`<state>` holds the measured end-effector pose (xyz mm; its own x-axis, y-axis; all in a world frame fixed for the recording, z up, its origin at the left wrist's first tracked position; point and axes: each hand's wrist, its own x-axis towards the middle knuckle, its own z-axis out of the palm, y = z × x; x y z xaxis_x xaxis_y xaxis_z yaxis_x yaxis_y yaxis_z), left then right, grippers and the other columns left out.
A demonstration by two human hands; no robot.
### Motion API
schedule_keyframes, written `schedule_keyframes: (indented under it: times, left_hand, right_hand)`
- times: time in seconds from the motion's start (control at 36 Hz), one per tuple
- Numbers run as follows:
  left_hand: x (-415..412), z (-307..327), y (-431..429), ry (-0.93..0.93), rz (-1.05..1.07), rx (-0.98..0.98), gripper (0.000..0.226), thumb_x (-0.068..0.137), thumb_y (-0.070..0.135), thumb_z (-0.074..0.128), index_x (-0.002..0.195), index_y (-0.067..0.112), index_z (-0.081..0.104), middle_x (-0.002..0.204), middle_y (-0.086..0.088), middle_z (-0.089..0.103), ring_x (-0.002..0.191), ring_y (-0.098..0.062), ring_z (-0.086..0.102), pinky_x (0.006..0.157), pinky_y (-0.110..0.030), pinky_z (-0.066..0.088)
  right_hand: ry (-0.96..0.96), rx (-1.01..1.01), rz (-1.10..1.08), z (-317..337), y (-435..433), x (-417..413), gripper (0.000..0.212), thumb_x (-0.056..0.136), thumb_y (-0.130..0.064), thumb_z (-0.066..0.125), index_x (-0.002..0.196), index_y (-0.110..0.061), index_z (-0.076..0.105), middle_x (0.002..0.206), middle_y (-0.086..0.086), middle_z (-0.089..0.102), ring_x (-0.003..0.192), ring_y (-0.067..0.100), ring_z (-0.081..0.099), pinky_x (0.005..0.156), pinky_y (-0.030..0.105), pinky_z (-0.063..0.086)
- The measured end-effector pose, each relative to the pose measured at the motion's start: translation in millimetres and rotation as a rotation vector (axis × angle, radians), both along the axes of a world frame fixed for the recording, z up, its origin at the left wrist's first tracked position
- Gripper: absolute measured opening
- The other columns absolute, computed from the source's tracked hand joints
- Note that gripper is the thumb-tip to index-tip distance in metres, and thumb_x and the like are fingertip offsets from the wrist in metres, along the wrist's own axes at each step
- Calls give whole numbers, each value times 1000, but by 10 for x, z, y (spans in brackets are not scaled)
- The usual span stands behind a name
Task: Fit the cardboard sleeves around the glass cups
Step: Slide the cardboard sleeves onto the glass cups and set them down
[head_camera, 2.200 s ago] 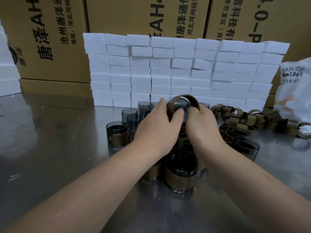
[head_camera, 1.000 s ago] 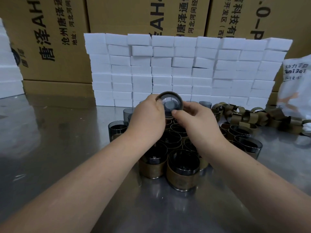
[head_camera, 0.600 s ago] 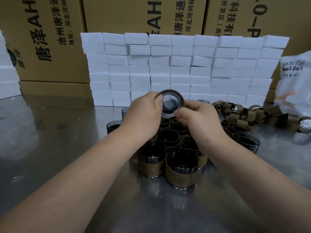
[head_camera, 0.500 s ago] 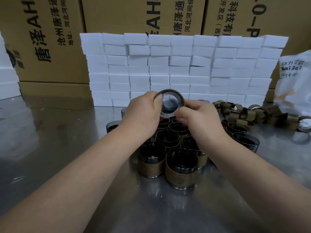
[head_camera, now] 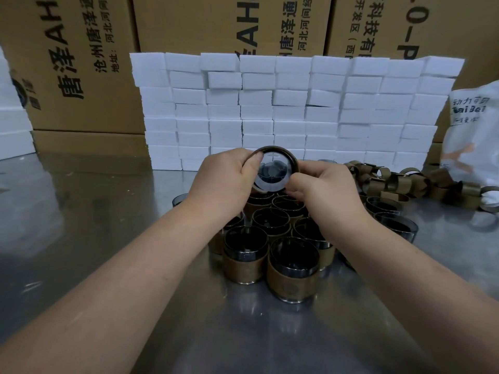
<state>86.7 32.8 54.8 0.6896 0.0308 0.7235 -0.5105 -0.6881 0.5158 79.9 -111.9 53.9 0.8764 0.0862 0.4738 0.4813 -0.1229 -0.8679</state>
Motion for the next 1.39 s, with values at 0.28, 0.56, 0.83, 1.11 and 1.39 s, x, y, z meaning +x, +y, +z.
schedule_keyframes:
  times: [0.28,0.56,0.83,1.11,1.39]
  left_hand:
    - [-33,32,10,38,-29,-116,32,91,35,51,75,16,71,67,-10,67,70,-21,63,67,-38,52]
    - [-61,44,25,3,14,-162,19,86,34,61,79,22,74,62,16,63,66,-6,60,63,-25,47]
    - [-18,24,-20,-47,-38,-204,12,84,41,60,73,40,56,83,13,57,74,4,54,69,-13,42]
    - [17,23,-134,431,-285,-640,46,92,56,35,115,23,57,112,-5,63,96,-20,62,77,-34,49]
    - [-90,-32,-281,271,-525,-548,40,72,44,47,106,23,55,92,7,61,74,3,62,74,-13,48]
  right_hand:
    - [-4,7,-9,-31,-48,74,31,68,-1,56,80,-22,76,81,10,73,88,35,67,82,53,53]
    - [3,12,5,-61,-27,110,29,55,-11,54,76,-16,74,80,15,72,87,39,66,82,54,53]
    - [-12,59,47,-49,-38,93,34,75,6,55,92,-18,72,85,1,74,85,17,70,84,37,55]
    - [52,19,38,-13,9,65,29,85,-14,60,114,-12,65,107,2,69,102,18,63,96,43,48]
    - [477,363,190,80,7,91,59,93,-53,36,116,-7,64,114,16,66,108,30,62,95,45,47]
